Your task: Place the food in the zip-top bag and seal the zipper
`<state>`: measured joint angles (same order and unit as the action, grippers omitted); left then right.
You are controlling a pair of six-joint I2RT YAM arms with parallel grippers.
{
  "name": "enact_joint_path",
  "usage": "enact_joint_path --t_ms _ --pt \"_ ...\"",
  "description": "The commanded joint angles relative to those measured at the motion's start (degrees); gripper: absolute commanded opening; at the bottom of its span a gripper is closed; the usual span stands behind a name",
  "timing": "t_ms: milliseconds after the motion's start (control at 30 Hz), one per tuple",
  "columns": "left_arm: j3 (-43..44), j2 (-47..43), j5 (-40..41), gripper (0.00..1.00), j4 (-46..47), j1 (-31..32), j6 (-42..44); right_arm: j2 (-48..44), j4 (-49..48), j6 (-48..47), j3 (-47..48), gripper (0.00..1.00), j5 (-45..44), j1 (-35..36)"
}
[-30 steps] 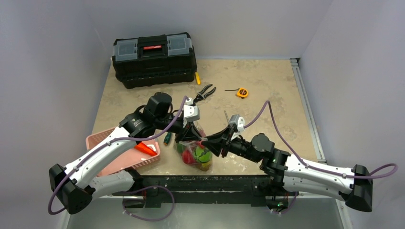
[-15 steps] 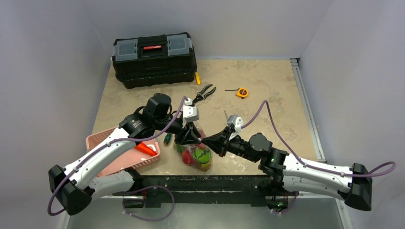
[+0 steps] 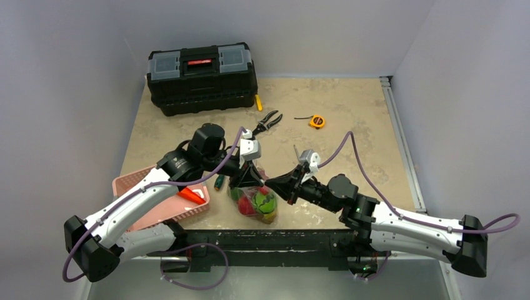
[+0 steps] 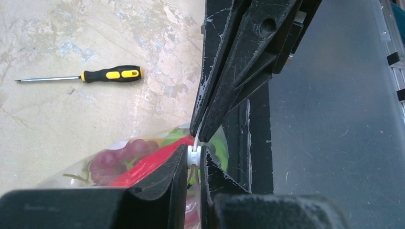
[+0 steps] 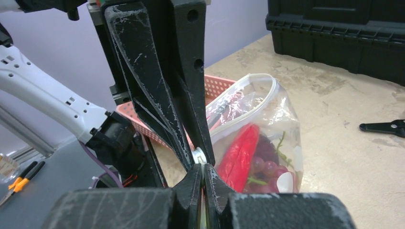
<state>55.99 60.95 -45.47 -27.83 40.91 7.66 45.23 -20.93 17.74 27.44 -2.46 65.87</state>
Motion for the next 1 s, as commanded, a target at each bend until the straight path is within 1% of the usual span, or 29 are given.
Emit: enact_joint_path --t_ms 0,200,333,600,700,833,933,967 --pt "1.0 -0.1 1.6 0.04 0.9 -0.6 -0.3 -2.5 -1.6 0.1 1.8 0.00 -5.7 0.1" --pt "1.3 -1.1 3.5 0.01 -2.0 -0.7 -0.1 -6.5 0.8 0.3 1.3 0.00 -17.7 0.1" --pt "1.6 -2.4 4.0 0.00 -2.9 -0.7 0.1 -8.4 3.5 0.3 1.4 0.00 -22.6 0.2" --pt "2.4 -2.9 4.7 0.00 -6.1 -1.1 1.5 -13.4 7.6 -1.6 1.4 0.00 -28.9 0.2" --pt "1.9 -3.1 4.6 0.00 -6.0 -1.2 1.3 -14.1 9.7 -2.8 2.0 0.00 -28.8 0.1" --pt "1.8 -3.0 4.2 0.00 -5.5 -1.2 0.4 -13.8 12.7 -5.7 4.4 0.00 -25.1 0.1" --pt "1.8 -3.1 3.8 0.00 -4.8 -1.2 -0.4 -11.0 18.2 -9.3 9.6 0.00 -16.9 0.1" --pt "1.8 -3.1 3.6 0.00 -4.6 -1.2 -0.7 -9.0 21.0 -10.3 12.4 0.04 -14.1 0.1"
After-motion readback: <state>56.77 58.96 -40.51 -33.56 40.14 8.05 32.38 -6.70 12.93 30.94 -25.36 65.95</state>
